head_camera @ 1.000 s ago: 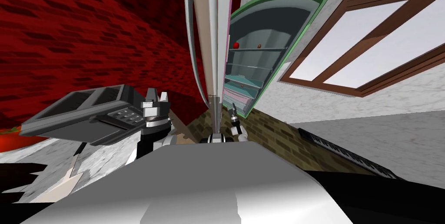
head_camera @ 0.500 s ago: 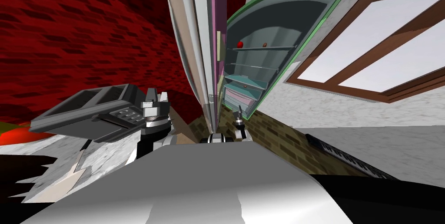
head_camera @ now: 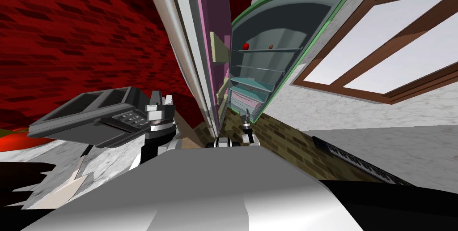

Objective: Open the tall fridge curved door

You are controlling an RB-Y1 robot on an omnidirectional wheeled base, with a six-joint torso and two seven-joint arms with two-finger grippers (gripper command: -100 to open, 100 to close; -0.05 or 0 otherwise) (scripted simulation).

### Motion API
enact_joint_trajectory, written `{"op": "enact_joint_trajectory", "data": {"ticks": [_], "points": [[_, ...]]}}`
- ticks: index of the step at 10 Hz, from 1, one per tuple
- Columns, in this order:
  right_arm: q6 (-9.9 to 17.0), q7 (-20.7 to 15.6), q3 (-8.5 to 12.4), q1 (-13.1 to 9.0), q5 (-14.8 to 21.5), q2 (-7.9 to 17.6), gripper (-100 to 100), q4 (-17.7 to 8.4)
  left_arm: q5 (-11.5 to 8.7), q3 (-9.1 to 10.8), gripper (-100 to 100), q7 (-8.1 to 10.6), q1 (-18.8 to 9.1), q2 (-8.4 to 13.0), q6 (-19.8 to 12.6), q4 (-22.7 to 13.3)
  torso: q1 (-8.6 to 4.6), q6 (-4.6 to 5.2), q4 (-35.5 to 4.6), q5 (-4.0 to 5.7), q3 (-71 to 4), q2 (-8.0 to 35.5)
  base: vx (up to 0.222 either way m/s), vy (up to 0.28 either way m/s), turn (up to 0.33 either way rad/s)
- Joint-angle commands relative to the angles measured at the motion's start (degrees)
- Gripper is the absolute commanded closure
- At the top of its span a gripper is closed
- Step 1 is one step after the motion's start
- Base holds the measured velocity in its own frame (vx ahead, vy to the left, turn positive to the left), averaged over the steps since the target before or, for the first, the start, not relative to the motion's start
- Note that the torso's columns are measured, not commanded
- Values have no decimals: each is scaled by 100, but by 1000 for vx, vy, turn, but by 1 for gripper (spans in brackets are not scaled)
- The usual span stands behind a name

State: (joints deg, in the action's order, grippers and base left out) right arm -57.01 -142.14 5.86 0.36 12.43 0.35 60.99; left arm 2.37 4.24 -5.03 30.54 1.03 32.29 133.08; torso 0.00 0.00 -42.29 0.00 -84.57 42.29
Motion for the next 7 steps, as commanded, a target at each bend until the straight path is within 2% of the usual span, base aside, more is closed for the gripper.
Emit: {"op": "enact_joint_trajectory", "data": {"ticks": [1, 2, 5, 6, 7], "points": [[0, 0, 0, 0, 0, 0, -100, -1, 0, 0, 0, 0, 0, 0, 0, 0, -7, -2, 2, 2, -5, -9, 27, -22, 90], [177, 51, 15, -117, 9, 34, -100, 68, 0, 0, 0, 0, 0, 0, 0, 0, -7, 0, 3, 2, -7, -11, 10, 0, -2], [441, 127, 39, -294, 23, 85, -100, 169, 0, 0, 0, 0, 0, 0, 0, 0, 3, 0, -2, -1, 4, 6, -5, 5, -22], [369, 112, 37, -262, 18, 81, -100, 139, 0, 0, 0, 0, 0, 0, 0, 0, 0, 0, -1, 0, 2, 3, 0, 0, 0], [681, 405, -250, 20, 306, 227, -100, 435, 0, 0, 0, 0, 0, 0, 0, 0, -2, 0, 1, 1, 0, 0, 67, -41, 11]]}}
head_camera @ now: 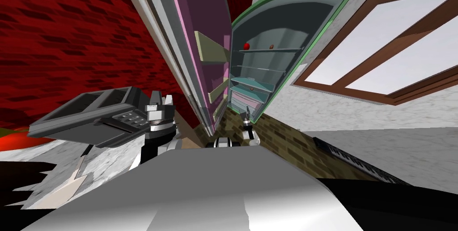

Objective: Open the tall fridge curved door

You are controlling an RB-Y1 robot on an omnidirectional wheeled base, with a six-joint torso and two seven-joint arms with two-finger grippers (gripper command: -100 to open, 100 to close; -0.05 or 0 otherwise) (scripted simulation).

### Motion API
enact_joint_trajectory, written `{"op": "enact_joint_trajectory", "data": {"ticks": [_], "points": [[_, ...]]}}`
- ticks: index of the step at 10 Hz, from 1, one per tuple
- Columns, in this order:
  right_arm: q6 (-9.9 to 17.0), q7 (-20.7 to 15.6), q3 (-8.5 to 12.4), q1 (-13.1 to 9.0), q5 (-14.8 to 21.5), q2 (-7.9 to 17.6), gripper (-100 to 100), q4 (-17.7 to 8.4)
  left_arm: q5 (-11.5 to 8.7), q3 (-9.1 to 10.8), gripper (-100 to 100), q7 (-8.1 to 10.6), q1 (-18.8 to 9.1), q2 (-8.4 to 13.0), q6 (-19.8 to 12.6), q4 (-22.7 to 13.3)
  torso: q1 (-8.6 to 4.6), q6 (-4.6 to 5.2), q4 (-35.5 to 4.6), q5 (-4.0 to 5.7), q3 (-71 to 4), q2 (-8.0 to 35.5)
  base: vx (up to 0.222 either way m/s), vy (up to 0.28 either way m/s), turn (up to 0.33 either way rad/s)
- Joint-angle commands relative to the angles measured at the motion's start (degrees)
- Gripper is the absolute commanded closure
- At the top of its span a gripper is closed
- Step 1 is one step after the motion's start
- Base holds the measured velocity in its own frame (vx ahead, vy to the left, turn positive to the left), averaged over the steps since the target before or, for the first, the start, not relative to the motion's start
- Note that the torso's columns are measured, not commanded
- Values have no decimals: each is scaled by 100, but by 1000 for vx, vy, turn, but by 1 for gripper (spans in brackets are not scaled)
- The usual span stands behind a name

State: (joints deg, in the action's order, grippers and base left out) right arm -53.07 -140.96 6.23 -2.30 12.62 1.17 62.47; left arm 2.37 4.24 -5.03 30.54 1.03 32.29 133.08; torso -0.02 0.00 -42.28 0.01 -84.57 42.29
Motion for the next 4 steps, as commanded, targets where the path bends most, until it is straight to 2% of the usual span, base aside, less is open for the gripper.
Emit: {"op": "enact_joint_trajectory", "data": {"ticks": [1, 4], "points": [[405, 415, -441, 347, 440, 145, -100, 424, 0, 1, 0, 0, 1, 1, 0, 0, -13, 1, 4, 3, -10, -18, 90, -57, 6], [1055, 911, -492, 347, 997, 145, -100, 424, 0, 0, 0, 0, 0, 0, 0, 0, 12, 0, -4, -4, 8, 14, 23, -15, 0]]}}
